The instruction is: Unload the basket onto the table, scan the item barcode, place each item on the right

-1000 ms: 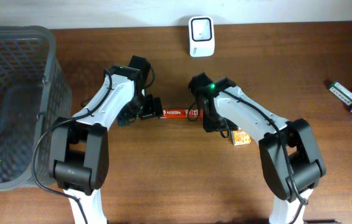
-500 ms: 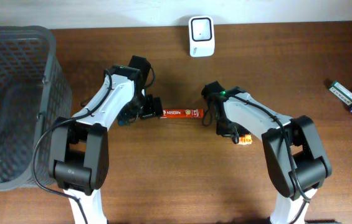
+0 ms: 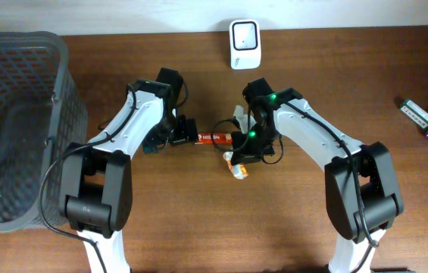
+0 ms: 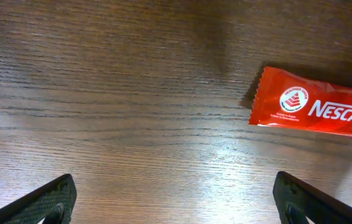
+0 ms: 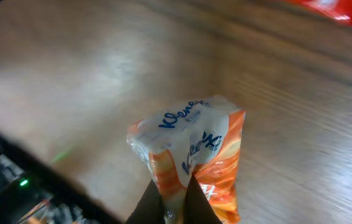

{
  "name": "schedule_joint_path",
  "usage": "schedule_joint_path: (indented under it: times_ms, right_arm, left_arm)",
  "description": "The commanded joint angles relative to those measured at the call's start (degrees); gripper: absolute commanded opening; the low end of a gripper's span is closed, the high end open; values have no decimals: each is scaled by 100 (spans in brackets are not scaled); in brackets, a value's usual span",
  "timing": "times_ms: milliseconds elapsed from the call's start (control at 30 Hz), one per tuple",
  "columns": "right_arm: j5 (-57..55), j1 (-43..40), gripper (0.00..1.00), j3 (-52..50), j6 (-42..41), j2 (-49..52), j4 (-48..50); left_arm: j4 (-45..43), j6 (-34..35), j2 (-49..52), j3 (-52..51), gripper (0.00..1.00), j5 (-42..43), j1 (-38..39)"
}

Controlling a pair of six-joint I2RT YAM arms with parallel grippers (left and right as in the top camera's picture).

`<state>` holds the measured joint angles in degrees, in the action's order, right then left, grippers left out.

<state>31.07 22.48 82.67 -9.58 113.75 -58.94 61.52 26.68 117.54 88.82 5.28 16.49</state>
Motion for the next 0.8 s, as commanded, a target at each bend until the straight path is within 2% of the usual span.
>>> schedule_joint_path:
  times_ms: [0, 133, 167, 233, 300, 333, 367, 400, 433, 533, 633, 667, 767]
  right_arm:
    - [501, -7, 4, -22, 282, 9, 57]
    - [1095, -323, 4, -680, 341, 9, 562]
    - [1093, -551, 10, -684, 348, 9, 516]
    - [1069, -844, 15, -850, 490, 9, 595]
    - [1016, -1036, 27, -1150, 485, 9, 870]
    - [496, -1300, 36, -1274, 306, 9, 866]
    - [11, -1480, 51, -1276, 157, 9, 822]
    - [-212, -1646, 88, -1274, 162, 9, 791]
    - [-439, -1801, 98, -1270, 162, 9, 706]
    - [-1268, -2243, 99, -914, 164, 9, -42]
    - [-1921, -2511, 99, -2, 275, 9, -1198]
    - [-1932, -2514, 99, 428, 586, 9, -1668]
    - [-1895, -2511, 99, 627, 623, 9, -1869]
  left_arm:
    - [4, 52, -87, 4, 99, -61, -9]
    - [4, 52, -87, 4, 99, -61, -9]
    - [4, 52, -87, 4, 99, -61, -9]
    - [4, 52, -87, 4, 99, -61, -9]
    - [4, 52, -87, 4, 99, -61, -9]
    - [4, 50, -87, 4, 99, -61, -9]
    - [4, 52, -87, 4, 99, -61, -9]
    - [4, 52, -87, 4, 99, -61, -9]
    - [4, 52, -87, 4, 99, -61, -9]
    - [4, 52, -87, 4, 99, -61, -9]
    - [4, 50, -87, 4, 99, -61, -9]
    - [4, 52, -87, 4, 99, -61, -9]
    - [4, 52, -87, 4, 99, -61, -9]
